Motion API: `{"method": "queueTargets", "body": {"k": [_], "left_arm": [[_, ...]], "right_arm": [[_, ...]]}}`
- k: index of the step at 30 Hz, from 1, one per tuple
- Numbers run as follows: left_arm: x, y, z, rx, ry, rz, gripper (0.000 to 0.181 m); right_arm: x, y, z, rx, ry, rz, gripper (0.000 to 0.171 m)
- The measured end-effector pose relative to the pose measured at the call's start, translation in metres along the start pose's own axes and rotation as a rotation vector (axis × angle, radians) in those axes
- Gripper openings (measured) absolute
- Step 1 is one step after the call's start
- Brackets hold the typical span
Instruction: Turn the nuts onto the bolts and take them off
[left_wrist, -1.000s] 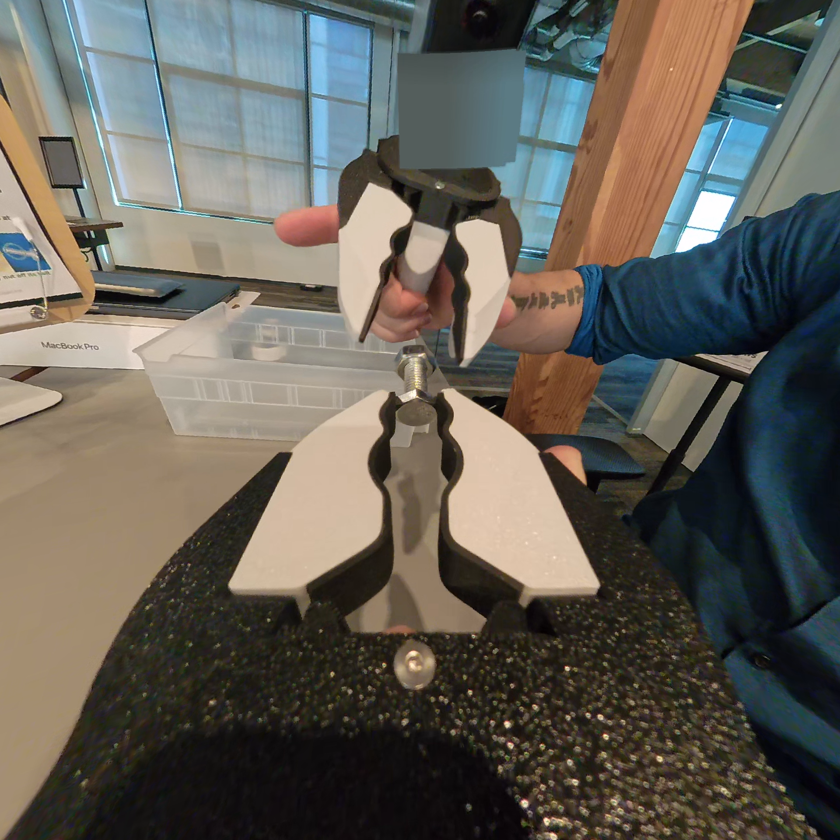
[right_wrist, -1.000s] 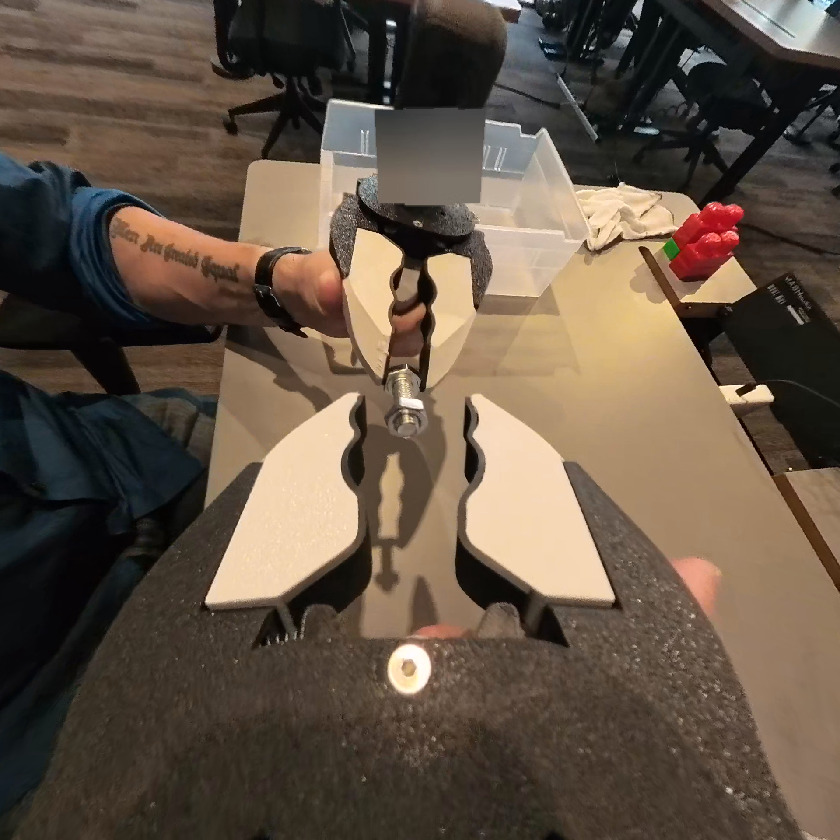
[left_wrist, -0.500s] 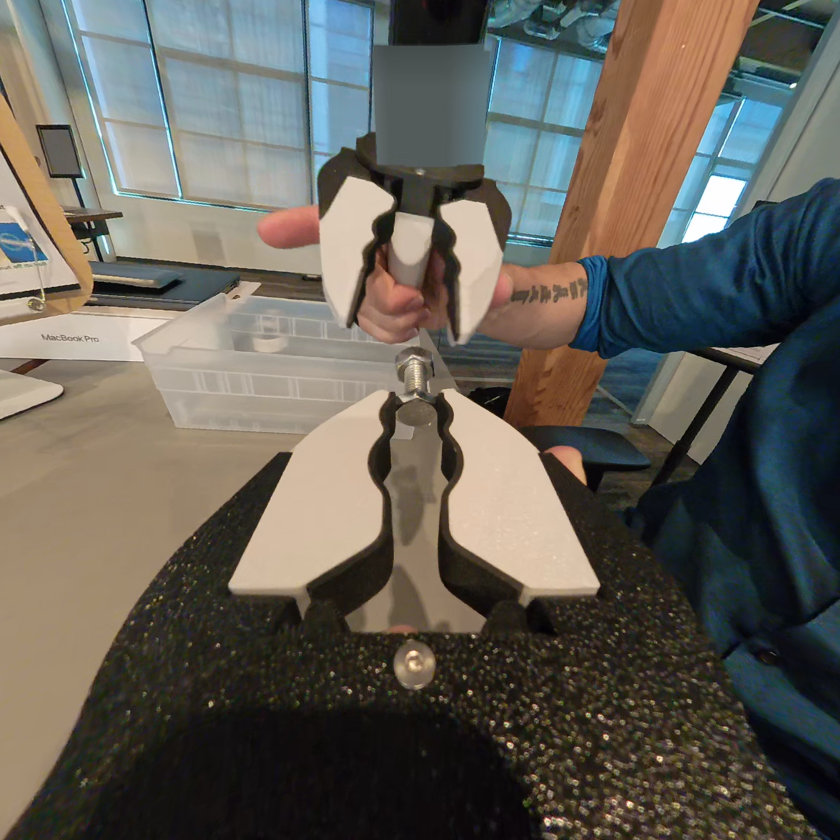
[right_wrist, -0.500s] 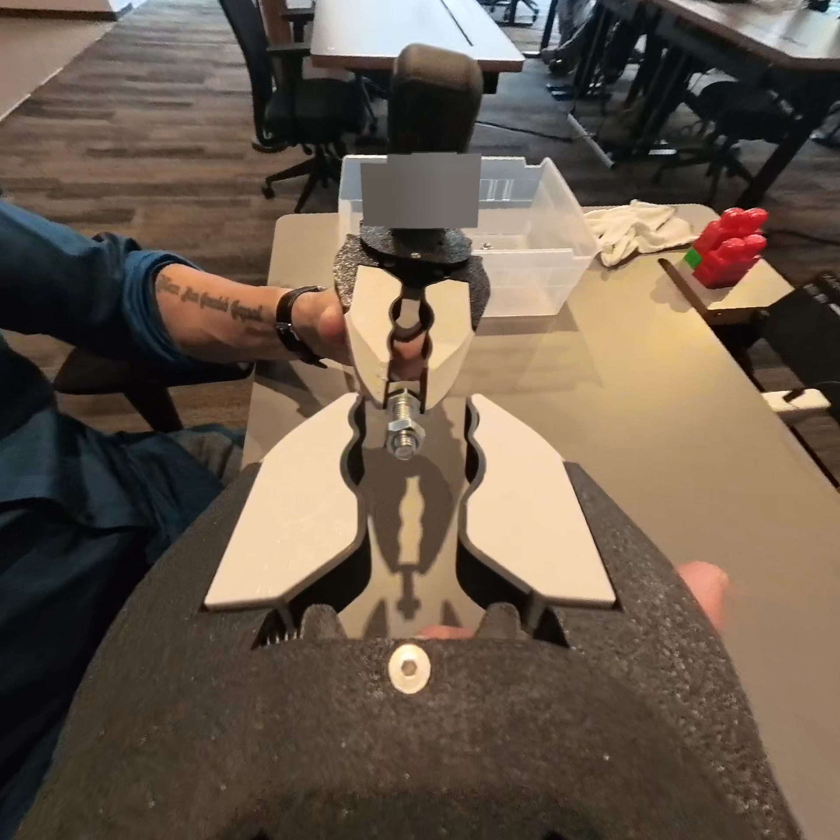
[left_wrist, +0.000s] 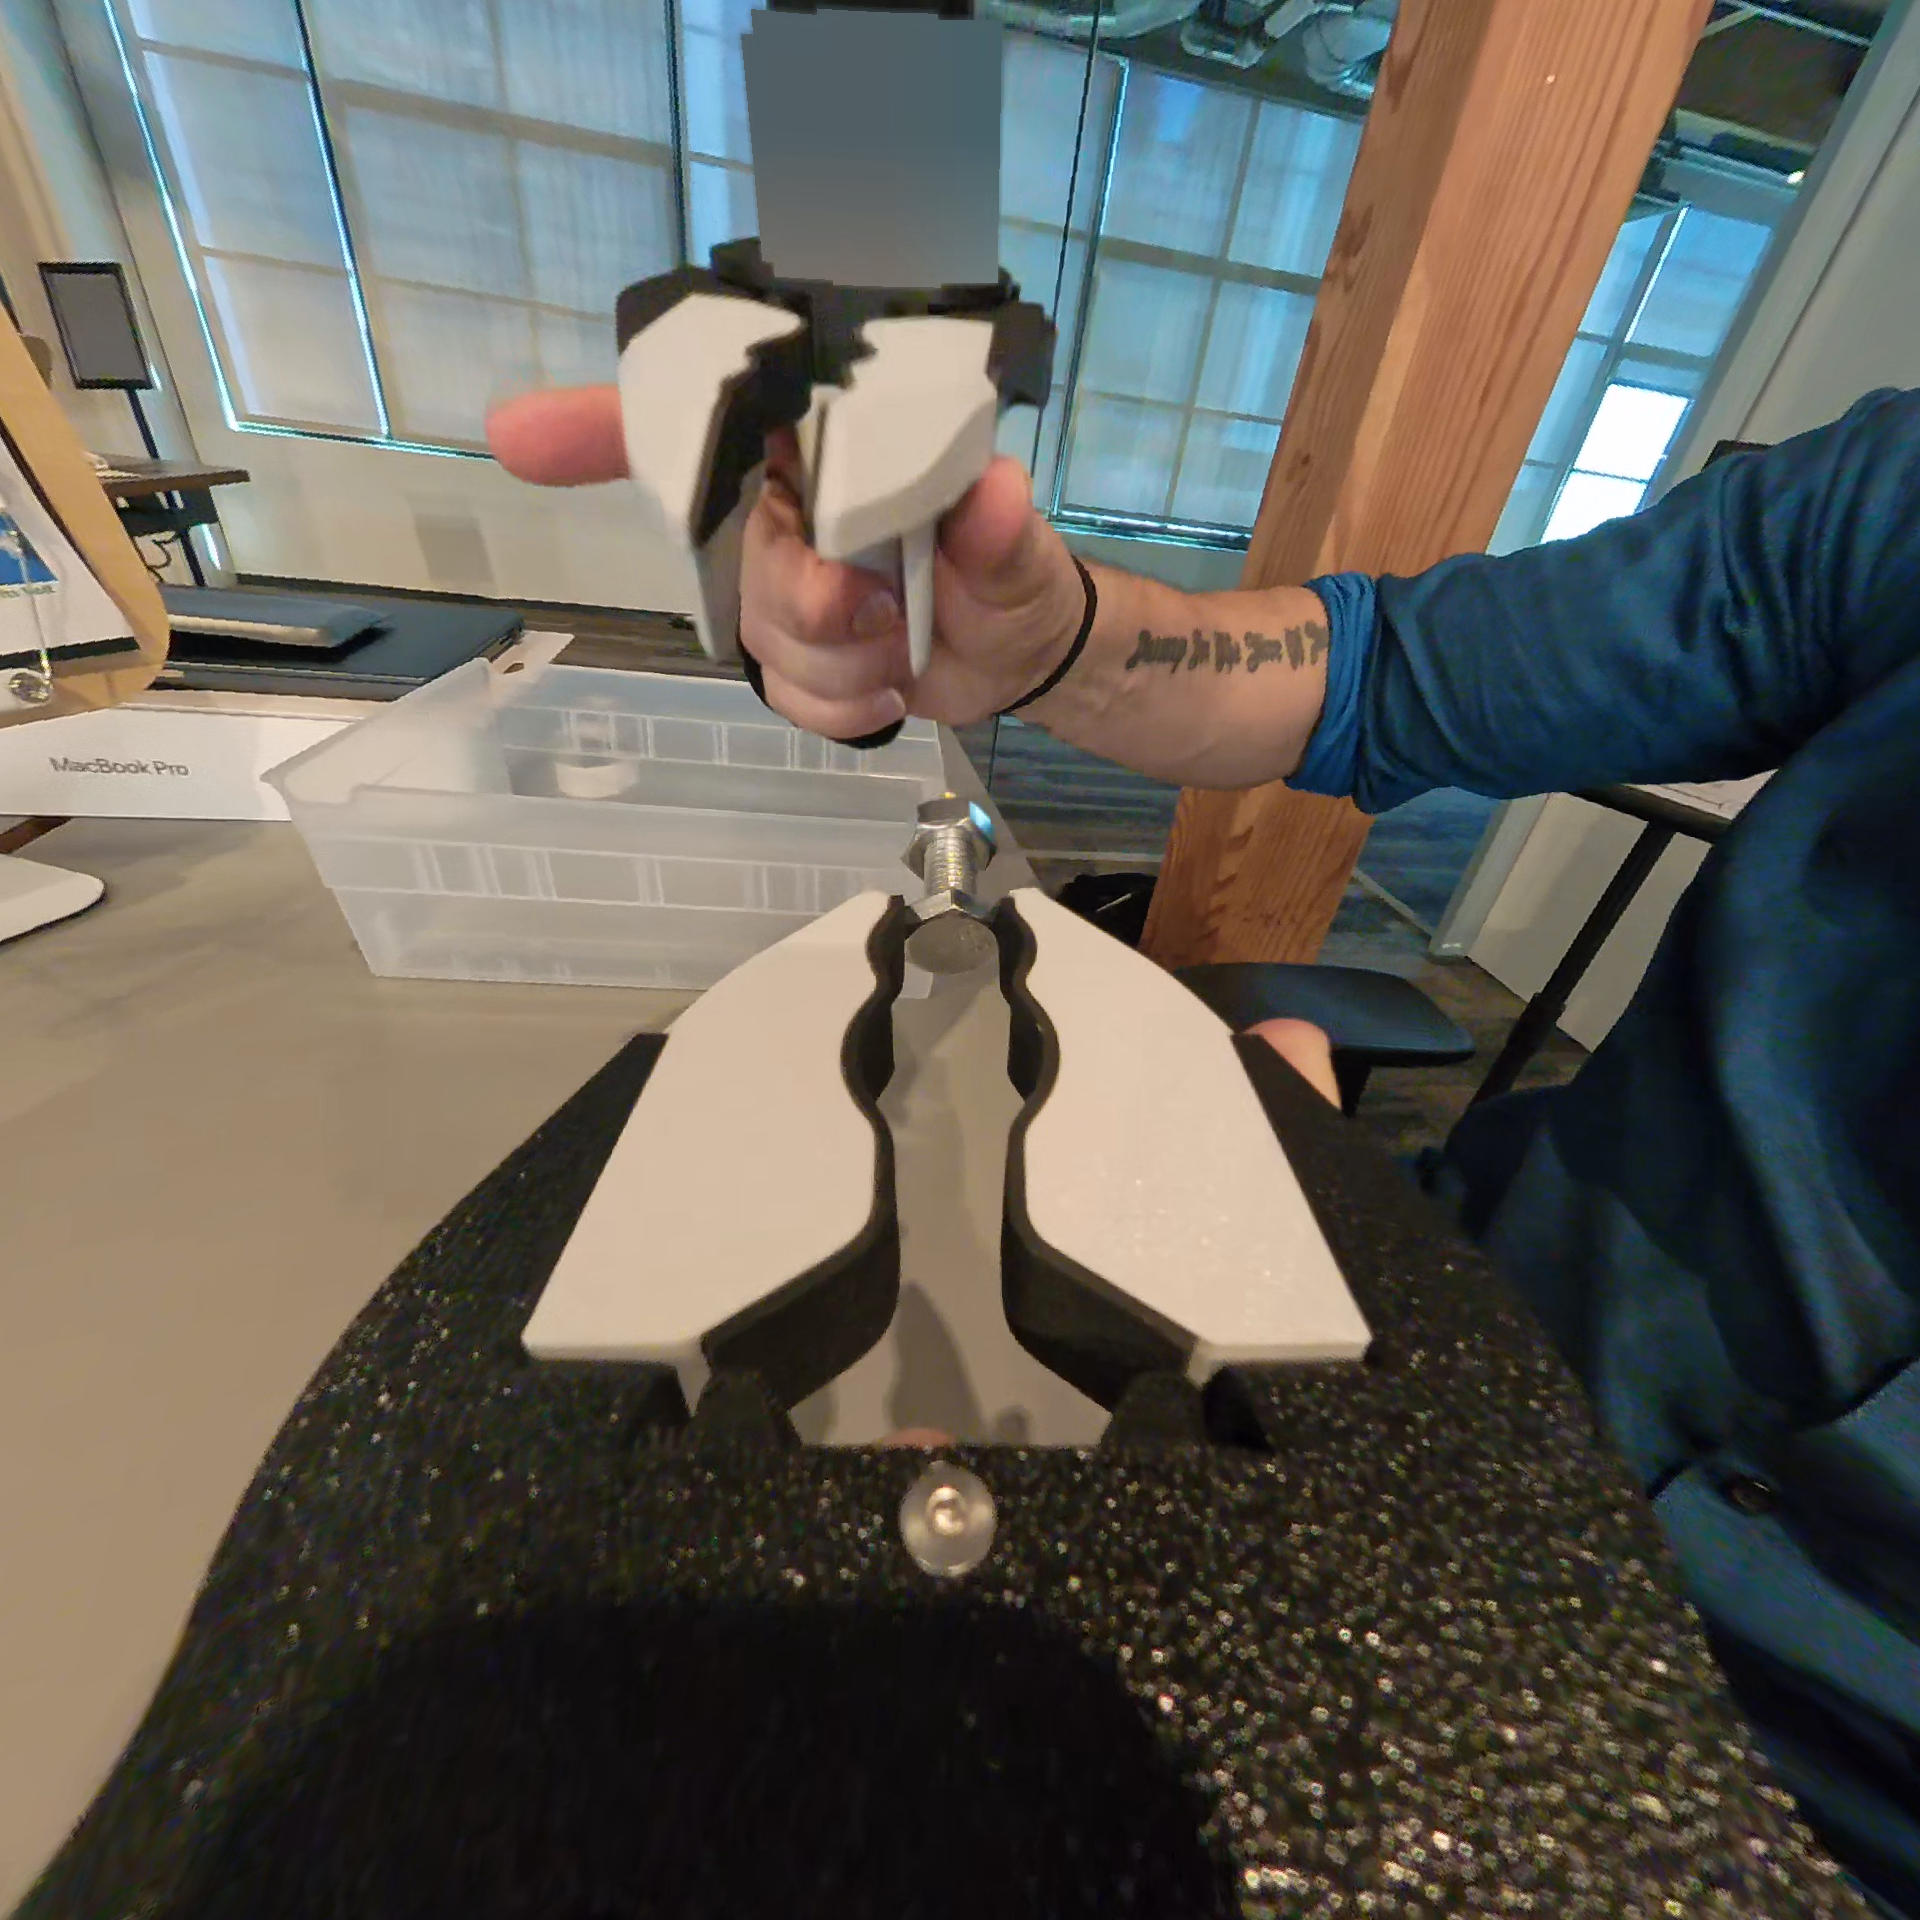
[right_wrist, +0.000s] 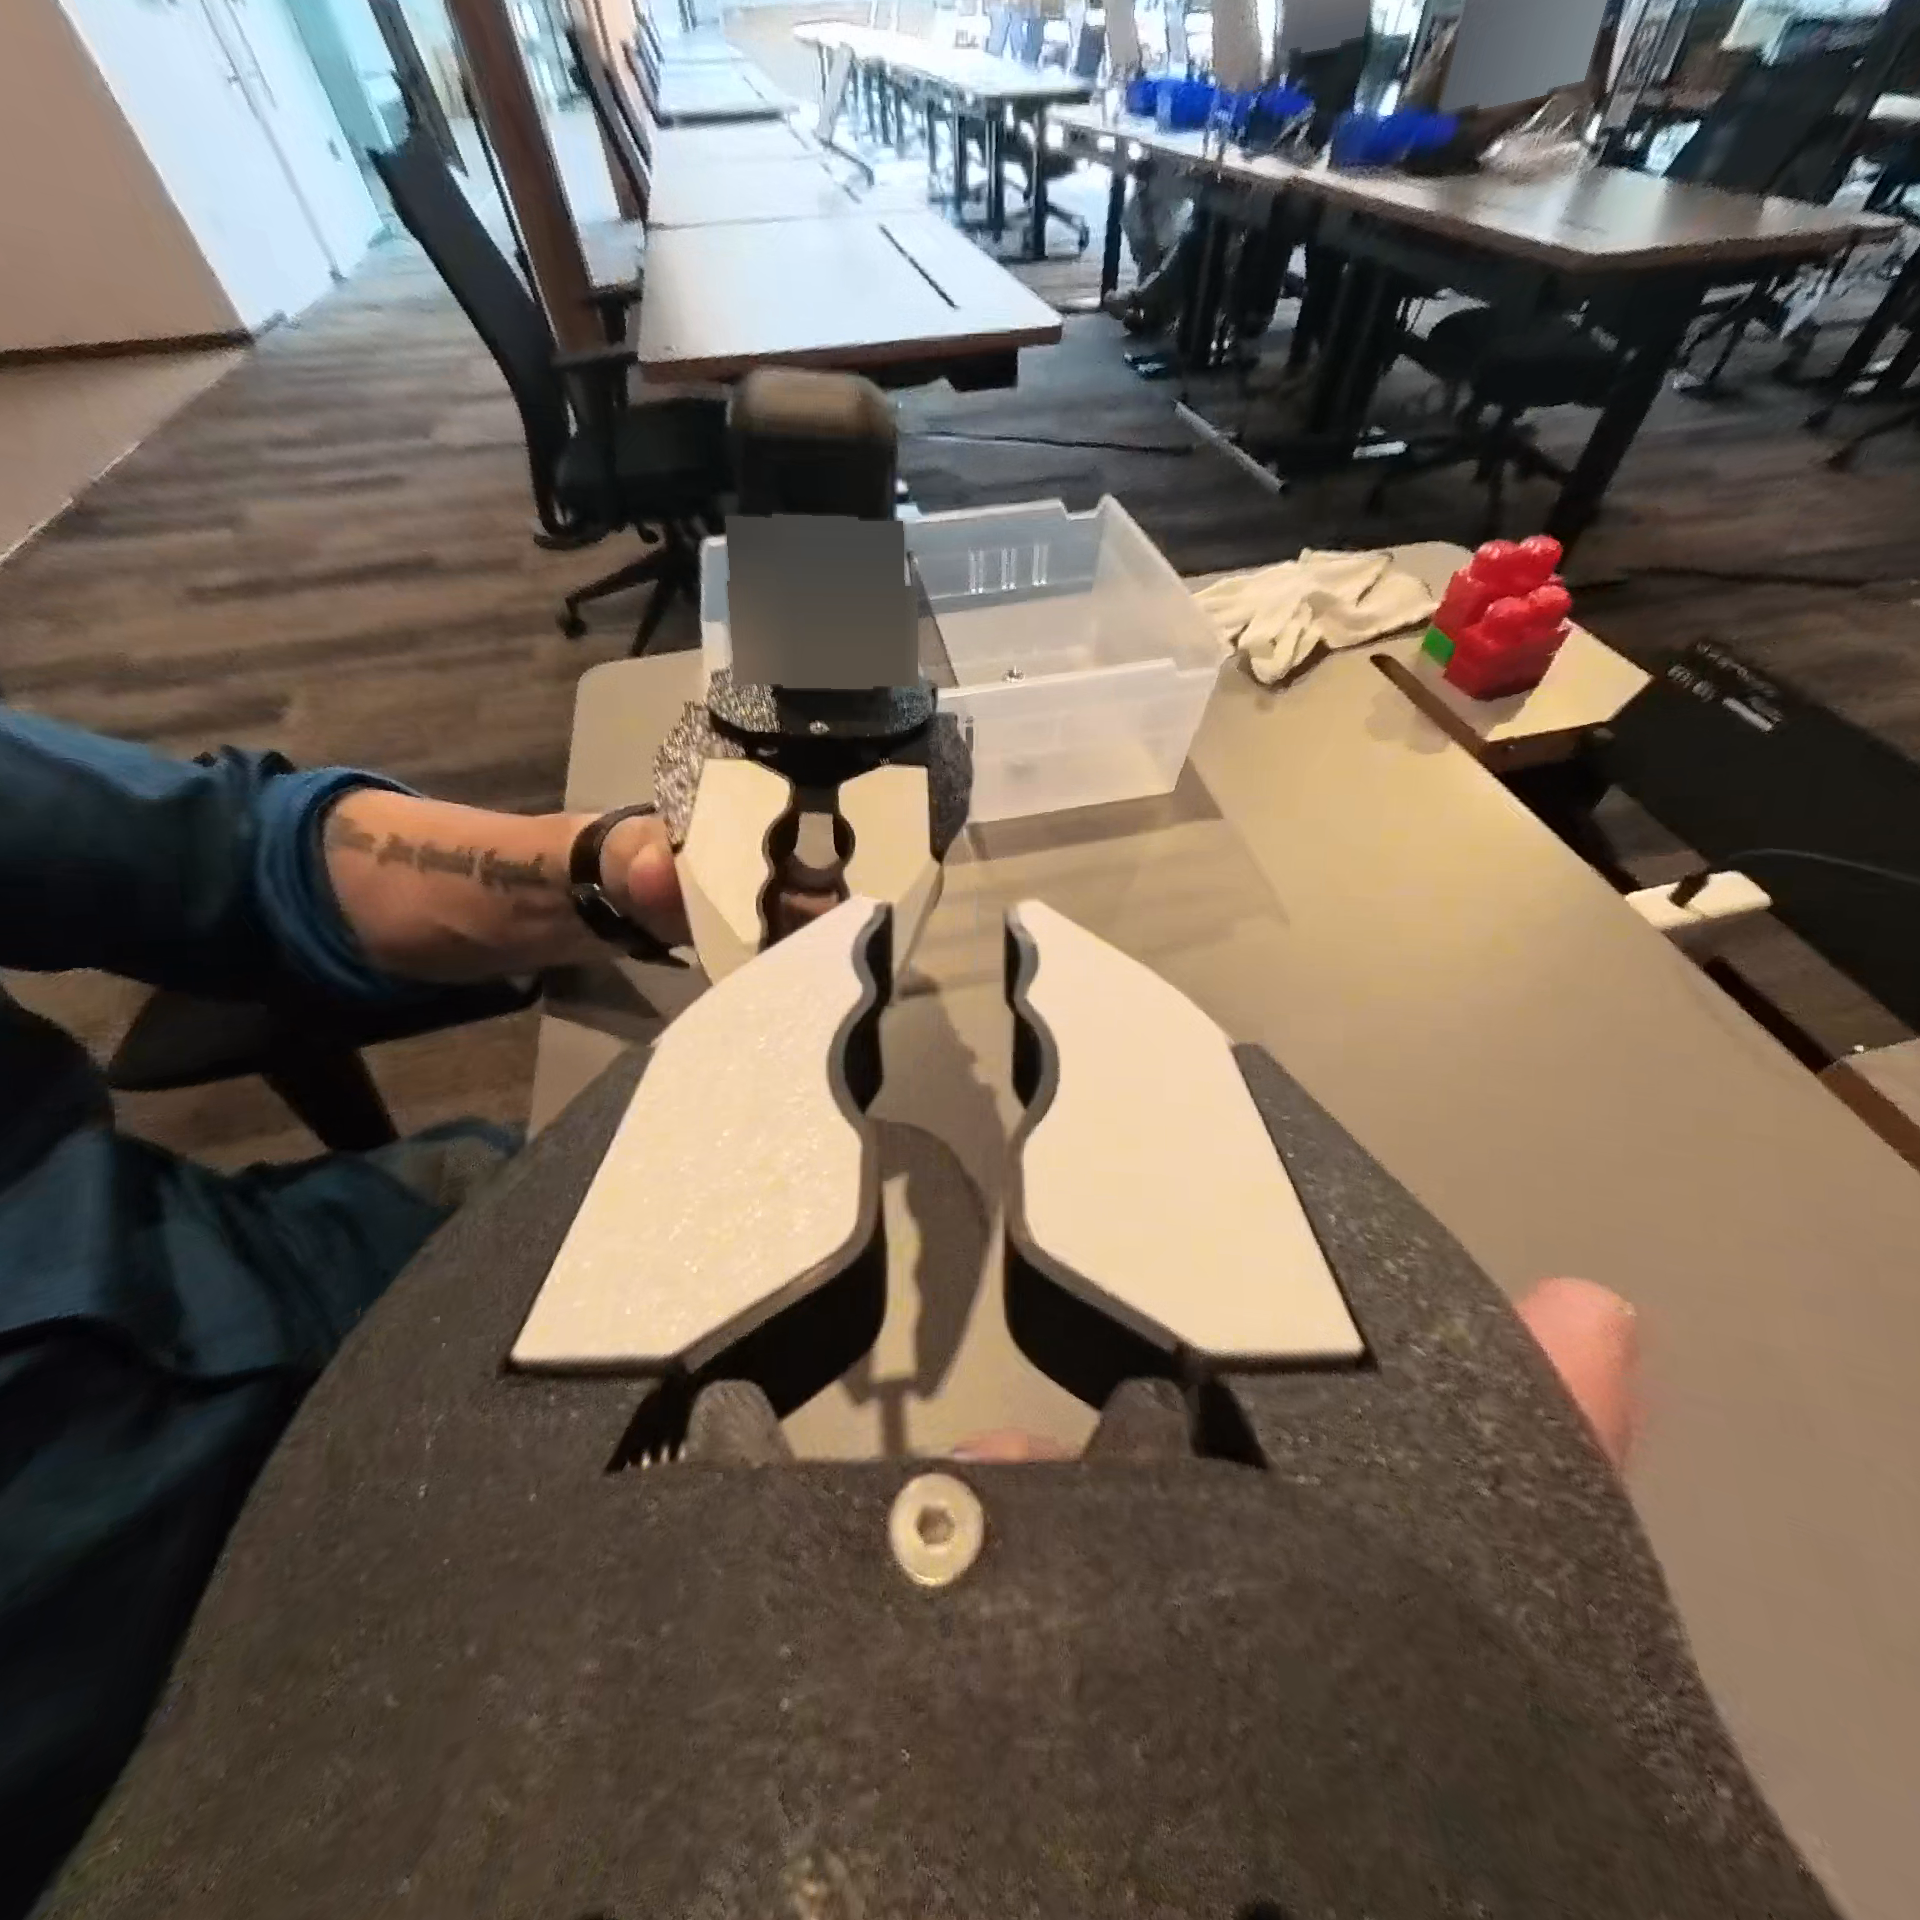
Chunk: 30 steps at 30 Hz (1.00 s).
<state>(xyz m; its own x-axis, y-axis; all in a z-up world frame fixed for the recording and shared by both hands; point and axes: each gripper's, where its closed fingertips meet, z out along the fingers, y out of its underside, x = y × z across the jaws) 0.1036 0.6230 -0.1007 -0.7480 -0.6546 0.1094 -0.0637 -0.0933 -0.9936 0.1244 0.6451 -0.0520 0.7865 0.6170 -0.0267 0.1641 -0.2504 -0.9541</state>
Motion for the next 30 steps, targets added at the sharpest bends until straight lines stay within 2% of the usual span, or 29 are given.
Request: {"method": "queueTargets", "body": {"k": [6,13,17,19,20,24,30], "left_arm": [[-0.004,-0.003,-0.005,0.017,-0.024,0.000,0.016],[-0.008,-0.005,-0.010,0.049,-0.027,-0.022,0.016],[-0.006,-0.005,-0.009,0.051,-0.009,-0.027,0.016],[-0.006,-0.005,-0.009,0.048,-0.010,-0.024,0.016],[-0.006,-0.005,-0.008,0.046,-0.012,-0.022,0.016],[-0.007,-0.005,-0.009,0.035,-0.039,0.012,0.016],[-0.008,-0.007,-0.010,-0.002,-0.107,0.112,0.016]], "right_arm": [[-0.022,0.030,0.011,-0.152,-0.065,-0.103,0.030],[-0.029,0.039,0.016,-0.199,-0.091,-0.159,0.035],[-0.027,0.040,0.015,-0.213,-0.065,-0.203,0.032],[-0.029,0.040,0.015,-0.210,-0.068,-0.218,0.017],[-0.029,0.040,0.015,-0.205,-0.068,-0.201,0.016],[-0.030,0.037,0.012,-0.197,-0.102,-0.003,0.016],[-0.027,0.035,0.012,-0.100,-0.316,0.639,0.016]]}}
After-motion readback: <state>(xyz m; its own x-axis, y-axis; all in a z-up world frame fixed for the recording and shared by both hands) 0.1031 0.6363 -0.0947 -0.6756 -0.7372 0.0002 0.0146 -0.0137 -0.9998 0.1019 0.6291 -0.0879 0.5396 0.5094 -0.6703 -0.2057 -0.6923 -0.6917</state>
